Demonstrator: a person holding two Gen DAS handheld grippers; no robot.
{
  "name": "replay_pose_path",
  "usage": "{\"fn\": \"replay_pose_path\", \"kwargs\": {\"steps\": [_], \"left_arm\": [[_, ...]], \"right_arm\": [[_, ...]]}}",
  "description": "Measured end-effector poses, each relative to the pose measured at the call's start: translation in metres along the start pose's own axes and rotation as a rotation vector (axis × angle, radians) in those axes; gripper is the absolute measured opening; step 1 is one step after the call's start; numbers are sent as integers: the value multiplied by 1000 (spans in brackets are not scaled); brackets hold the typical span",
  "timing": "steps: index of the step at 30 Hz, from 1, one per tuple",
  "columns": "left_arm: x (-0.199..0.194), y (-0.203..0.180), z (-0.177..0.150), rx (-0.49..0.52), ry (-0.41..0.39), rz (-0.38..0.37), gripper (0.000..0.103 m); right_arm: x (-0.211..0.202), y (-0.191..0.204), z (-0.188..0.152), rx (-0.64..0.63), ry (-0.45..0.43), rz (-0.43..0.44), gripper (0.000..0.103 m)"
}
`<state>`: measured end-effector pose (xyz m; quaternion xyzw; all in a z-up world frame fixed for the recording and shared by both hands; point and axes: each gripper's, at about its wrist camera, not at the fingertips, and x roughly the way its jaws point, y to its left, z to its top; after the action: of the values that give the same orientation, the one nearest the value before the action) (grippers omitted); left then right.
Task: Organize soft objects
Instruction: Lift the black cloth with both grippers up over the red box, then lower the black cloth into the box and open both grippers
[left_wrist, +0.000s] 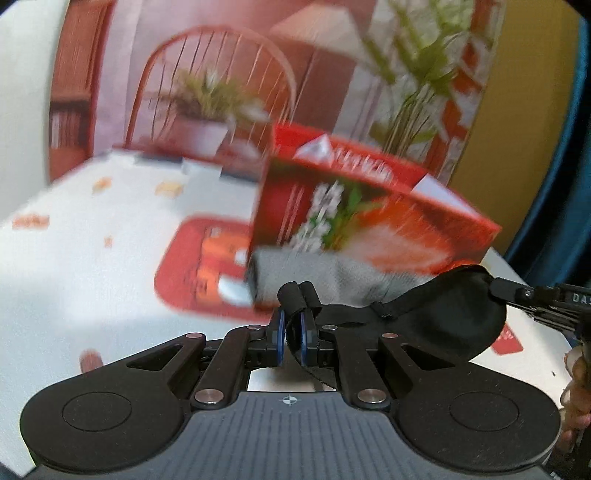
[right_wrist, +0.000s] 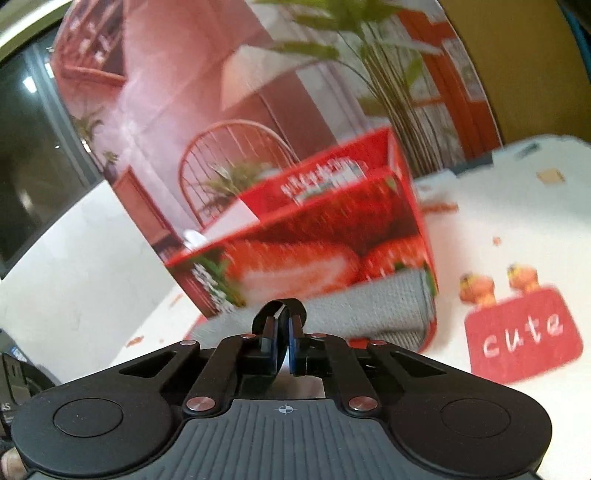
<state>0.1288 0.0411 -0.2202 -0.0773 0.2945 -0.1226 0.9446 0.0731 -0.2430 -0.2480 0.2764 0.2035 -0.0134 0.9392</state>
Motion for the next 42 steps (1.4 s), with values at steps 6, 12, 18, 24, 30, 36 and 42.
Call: {"fn": "replay_pose_path", "kwargs": {"steps": [6,12,18,24,30,36,42], "left_arm": [[-17,-9,24,20,-94,-15,9],[-28,-22,66,53,-198,-42,9],[-10,-42,119,99,-265,-60,9],[33,-62,159,162,-279,-34,8],[88,-73,166,227,-214,5,8],[133,-62,147,233,-57,26,8],[144,-49,140,242,15,42,9]], "right_arm": [[-10,17,24,-78,-52,14,5],[-15,31,65,-139,-124,36,5],[-2,38,112,-196,-181,29,5],[33,31,145,-240,-190,-34,5],[72,13,150,-258,-149,-114,5],[105,1,131,-301,-40,-161,5],[116,-3,118,-306,17,-173,5]]}}
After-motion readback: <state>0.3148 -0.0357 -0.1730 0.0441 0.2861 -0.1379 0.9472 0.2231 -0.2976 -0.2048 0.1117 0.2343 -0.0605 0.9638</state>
